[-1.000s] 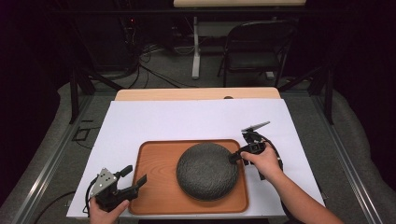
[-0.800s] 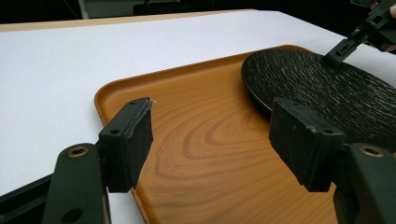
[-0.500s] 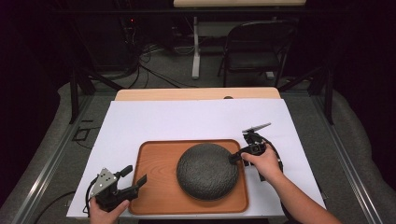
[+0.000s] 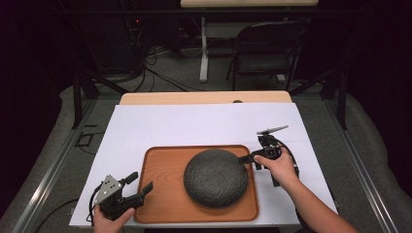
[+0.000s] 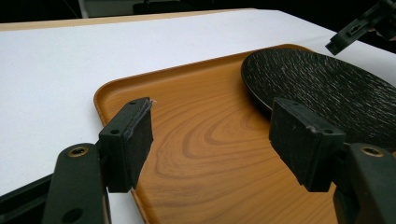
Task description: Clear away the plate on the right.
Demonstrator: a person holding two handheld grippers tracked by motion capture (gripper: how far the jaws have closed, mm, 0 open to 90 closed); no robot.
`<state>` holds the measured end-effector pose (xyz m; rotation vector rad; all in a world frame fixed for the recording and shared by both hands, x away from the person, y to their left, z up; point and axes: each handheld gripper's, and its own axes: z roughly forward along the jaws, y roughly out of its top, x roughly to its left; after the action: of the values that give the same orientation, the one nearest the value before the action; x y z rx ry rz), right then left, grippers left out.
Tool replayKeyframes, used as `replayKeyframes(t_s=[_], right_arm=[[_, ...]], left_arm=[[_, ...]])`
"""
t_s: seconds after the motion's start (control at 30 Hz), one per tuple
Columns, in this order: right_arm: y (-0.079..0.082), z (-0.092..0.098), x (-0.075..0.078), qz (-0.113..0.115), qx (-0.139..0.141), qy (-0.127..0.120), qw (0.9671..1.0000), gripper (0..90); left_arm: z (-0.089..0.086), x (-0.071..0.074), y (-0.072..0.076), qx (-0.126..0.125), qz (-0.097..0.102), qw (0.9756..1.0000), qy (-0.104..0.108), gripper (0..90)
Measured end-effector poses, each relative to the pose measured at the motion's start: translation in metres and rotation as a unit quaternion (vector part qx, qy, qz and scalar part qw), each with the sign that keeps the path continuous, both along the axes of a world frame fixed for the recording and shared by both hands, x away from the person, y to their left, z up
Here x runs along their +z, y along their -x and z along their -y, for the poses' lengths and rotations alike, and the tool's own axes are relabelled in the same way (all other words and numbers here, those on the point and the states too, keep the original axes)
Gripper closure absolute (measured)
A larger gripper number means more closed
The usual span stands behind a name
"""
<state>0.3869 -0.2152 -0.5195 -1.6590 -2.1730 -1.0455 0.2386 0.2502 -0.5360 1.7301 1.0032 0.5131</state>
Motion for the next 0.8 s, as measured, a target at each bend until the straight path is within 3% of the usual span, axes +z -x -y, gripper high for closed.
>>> replayKeyframes(t_s=[0.1,0.53,0.8], right_arm=[[0.001,0.0,0.003,0.019,0.003,-0.004,0.9998,52.5],[0.015,-0.002,0.015,0.071,0.018,-0.006,0.9973,48.1],[0.034,0.011,0.02,0.106,0.002,-0.012,0.9943,46.3]], left_arm=[[0.0,0.0,0.0,0.0,0.0,1.0,0.0,30.6],[0.0,0.0,0.0,0.0,0.0,1.0,0.0,30.6],[0.0,0.0,0.0,0.001,0.001,1.0,0.0,30.6]])
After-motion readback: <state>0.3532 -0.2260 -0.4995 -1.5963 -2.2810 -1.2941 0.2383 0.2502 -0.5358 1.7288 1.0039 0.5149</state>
